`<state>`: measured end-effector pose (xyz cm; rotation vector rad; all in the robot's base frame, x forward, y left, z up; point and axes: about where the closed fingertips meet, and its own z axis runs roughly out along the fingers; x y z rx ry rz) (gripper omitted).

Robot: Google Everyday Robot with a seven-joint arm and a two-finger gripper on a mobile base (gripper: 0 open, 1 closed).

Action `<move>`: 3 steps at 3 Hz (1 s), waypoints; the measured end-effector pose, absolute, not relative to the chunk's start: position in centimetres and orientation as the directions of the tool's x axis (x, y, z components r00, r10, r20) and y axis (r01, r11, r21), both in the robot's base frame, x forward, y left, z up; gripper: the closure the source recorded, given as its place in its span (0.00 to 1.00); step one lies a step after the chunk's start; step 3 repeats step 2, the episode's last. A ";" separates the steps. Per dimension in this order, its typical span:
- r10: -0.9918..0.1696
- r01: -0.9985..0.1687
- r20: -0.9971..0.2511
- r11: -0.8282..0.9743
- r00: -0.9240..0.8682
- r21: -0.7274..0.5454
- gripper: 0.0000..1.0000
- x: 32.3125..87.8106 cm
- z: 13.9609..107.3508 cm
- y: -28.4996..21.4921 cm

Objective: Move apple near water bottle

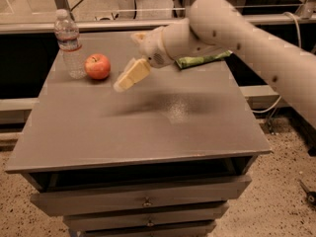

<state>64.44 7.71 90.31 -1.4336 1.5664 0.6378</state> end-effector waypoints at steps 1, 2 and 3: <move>-0.450 -0.943 -0.884 0.220 0.129 -0.249 0.00 60.5 94.1 2.2; -0.442 -0.916 -0.890 0.300 0.115 -0.267 0.00 59.6 95.1 -3.7; -0.442 -0.916 -0.890 0.300 0.115 -0.267 0.00 59.6 95.1 -3.7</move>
Offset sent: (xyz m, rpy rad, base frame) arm -0.0394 -0.0549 0.0382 0.0608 -0.0749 -0.0091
